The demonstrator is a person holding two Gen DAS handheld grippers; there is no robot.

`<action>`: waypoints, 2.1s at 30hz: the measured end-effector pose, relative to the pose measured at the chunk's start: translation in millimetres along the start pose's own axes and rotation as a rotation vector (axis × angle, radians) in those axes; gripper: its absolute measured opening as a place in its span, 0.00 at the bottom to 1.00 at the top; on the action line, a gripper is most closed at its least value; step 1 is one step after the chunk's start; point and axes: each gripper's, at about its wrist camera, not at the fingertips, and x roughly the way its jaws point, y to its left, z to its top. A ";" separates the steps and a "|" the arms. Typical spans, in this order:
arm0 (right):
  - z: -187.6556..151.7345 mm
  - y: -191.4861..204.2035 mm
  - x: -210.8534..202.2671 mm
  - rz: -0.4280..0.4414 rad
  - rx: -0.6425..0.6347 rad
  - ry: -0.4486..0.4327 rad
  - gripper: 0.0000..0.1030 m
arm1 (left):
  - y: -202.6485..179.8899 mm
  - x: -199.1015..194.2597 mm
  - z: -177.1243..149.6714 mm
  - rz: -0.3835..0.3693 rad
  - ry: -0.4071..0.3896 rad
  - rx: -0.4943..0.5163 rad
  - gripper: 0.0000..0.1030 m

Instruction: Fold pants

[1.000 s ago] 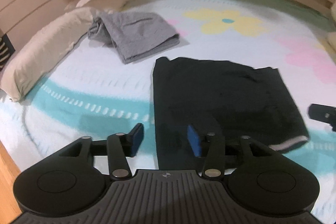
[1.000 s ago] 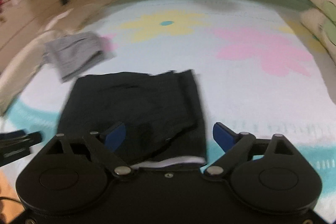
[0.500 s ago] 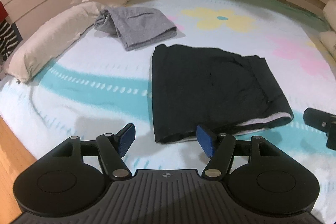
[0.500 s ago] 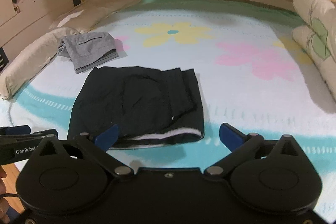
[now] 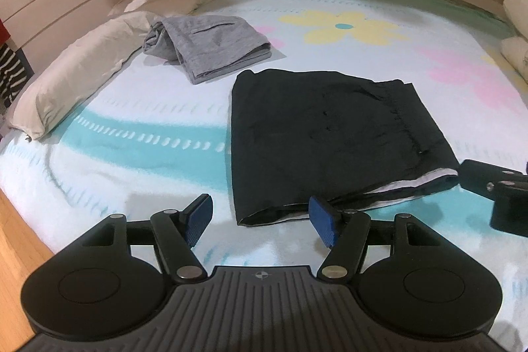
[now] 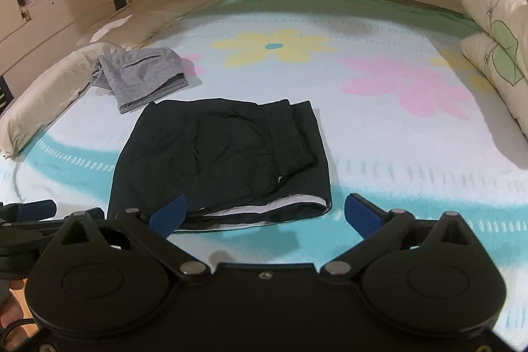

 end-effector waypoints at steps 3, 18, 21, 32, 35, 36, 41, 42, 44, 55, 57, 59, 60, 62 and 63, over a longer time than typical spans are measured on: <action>-0.2 0.7 1.9 0.003 0.001 0.011 0.99 | 0.2 0.7 -0.9 -0.012 0.010 0.002 0.61; -2.1 2.6 7.2 0.002 0.012 0.037 0.99 | 0.4 1.2 -1.0 -0.026 0.017 -0.002 0.61; -2.6 3.2 7.6 0.001 0.009 0.039 0.99 | 0.3 0.7 -0.8 -0.029 0.017 -0.002 0.61; -3.8 3.5 8.1 -0.001 0.011 0.045 0.99 | -0.9 1.1 -0.5 -0.021 0.013 0.004 0.61; -3.3 2.8 8.2 -0.001 0.008 0.046 0.99 | -0.6 0.8 -0.7 -0.022 0.012 0.004 0.61; -3.4 2.8 8.4 -0.002 0.008 0.047 0.99 | -0.6 0.9 -0.6 -0.021 0.012 0.005 0.61; -4.0 3.2 9.4 -0.001 0.008 0.051 0.99 | -0.8 0.9 -0.6 -0.023 0.012 0.006 0.61; -4.3 2.7 9.7 -0.001 0.007 0.052 0.99 | -0.9 1.0 -0.5 -0.022 0.012 0.006 0.61; -4.8 3.4 10.0 -0.003 0.006 0.054 0.99 | -0.9 1.2 -0.5 -0.022 0.012 0.008 0.61; -7.2 7.2 14.0 -0.016 -0.007 0.070 0.99 | 2.6 -0.1 -2.4 -0.017 0.008 0.011 0.61; -7.4 7.3 13.8 -0.015 -0.008 0.070 0.99 | 3.1 0.6 -3.0 -0.015 0.011 0.016 0.61; -7.2 7.5 13.6 -0.016 -0.008 0.068 0.99 | 3.3 1.3 -2.9 -0.014 0.014 0.019 0.61; -7.2 7.4 13.4 -0.016 -0.008 0.067 0.99 | 3.3 1.3 -3.1 -0.013 0.015 0.019 0.61; -7.6 8.2 13.2 -0.016 -0.006 0.067 0.99 | 3.5 1.1 -3.1 -0.012 0.013 0.022 0.61; -7.7 8.0 13.2 -0.017 -0.005 0.067 0.99 | 3.2 1.1 -3.1 -0.010 0.013 0.024 0.61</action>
